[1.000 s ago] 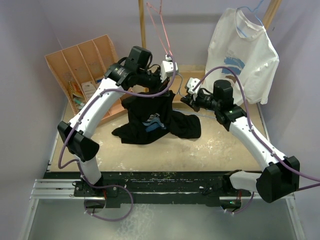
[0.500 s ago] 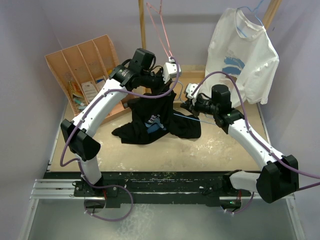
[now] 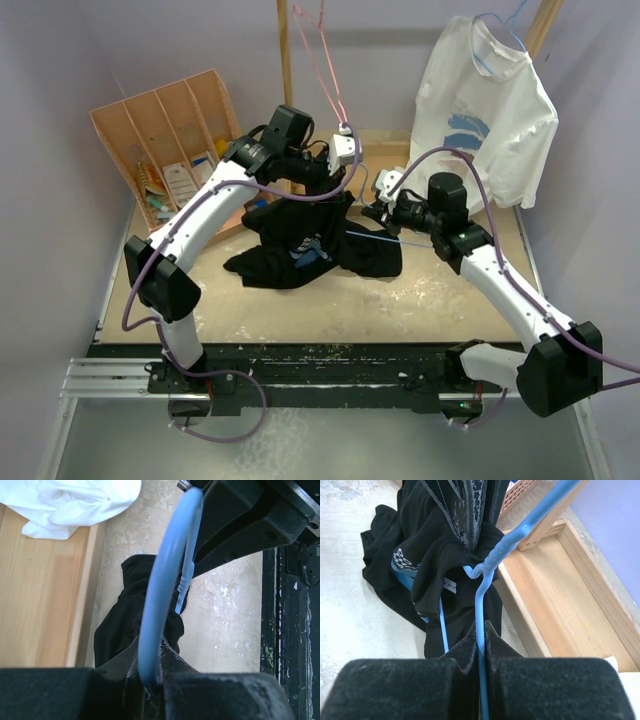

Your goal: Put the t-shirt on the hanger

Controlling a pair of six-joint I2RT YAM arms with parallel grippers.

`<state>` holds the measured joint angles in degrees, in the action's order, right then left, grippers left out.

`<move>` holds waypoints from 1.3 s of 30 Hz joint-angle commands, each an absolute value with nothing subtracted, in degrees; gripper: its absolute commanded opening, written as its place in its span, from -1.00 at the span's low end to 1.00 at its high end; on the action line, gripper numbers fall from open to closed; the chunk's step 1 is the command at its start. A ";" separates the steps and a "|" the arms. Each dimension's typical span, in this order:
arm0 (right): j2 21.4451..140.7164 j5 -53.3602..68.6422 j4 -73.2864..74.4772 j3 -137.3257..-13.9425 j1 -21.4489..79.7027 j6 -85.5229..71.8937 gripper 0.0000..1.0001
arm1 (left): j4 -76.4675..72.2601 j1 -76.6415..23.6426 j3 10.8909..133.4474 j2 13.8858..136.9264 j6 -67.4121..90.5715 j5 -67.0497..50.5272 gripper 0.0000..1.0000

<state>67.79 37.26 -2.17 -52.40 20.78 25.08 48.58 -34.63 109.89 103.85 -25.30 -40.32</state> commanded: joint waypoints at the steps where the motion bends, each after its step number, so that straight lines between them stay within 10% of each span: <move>1: 66.89 40.38 -7.66 -52.10 21.21 25.01 -1.00 | 45.94 -34.98 108.80 100.10 -26.25 -44.30 -0.77; 31: 66.76 41.26 -13.71 -48.91 21.20 23.37 -1.00 | 44.32 -34.98 105.02 98.03 -25.82 -46.52 -0.76; 39: 65.85 42.38 -15.28 -48.36 21.20 23.01 -1.00 | 45.31 -34.98 103.36 98.29 -28.67 -48.26 -0.35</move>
<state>68.18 40.01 -10.04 -48.21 20.88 23.86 46.50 -34.63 103.85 99.46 -26.70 -45.41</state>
